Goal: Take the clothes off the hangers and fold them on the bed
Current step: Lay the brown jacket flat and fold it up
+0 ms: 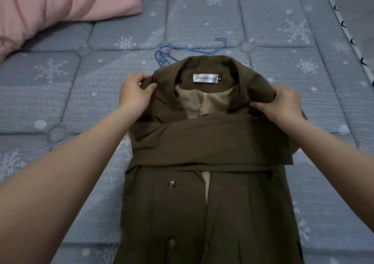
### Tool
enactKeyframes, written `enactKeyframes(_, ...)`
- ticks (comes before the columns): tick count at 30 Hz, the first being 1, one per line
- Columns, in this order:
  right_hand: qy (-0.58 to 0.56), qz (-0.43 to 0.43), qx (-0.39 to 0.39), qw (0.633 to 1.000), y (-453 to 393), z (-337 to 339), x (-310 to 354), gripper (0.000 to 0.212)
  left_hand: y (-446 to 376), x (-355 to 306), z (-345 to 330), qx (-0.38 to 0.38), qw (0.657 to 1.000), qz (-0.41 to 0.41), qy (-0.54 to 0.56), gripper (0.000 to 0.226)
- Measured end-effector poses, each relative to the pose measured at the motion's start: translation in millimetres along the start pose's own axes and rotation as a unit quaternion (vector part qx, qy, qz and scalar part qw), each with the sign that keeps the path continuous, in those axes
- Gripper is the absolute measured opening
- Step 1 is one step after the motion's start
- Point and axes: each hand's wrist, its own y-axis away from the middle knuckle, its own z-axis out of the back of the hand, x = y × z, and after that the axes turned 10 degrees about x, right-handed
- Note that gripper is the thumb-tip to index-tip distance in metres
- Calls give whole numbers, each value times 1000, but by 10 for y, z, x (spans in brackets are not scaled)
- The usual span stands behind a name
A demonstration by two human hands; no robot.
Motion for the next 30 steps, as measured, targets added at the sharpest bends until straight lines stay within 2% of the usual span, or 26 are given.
enactKeyframes(2,5,18,-5,1000,40,46,58,31,21,-27,91,3,1000,-22,-20,18)
enactKeyframes(7,69,52,38,996,286,-2,-75,30,341,104,196,52,993,-66,-81,13)
enactKeyframes(10,126,120,41,984,419,-18,-151,27,536,185,255,65,987,-94,-115,16)
enactKeyframes(15,250,295,84,918,701,60,-235,25,959,284,385,99,972,-145,-158,21)
enactKeyframes(19,273,336,117,894,999,62,-316,31,1407,372,441,140,954,-166,-206,23)
enactKeyframes(22,278,337,163,885,1282,-6,-429,33,1738,464,435,181,936,-192,-235,28)
enactKeyframes(26,336,312,219,861,1738,-197,-574,28,2158,693,309,230,889,-236,-319,35)
enactKeyframes(28,387,277,252,843,1987,-329,-606,37,2332,752,205,258,865,-219,-371,31)
enactKeyframes(30,422,197,327,823,2213,-484,-648,52,2501,833,66,310,828,-170,-436,25)
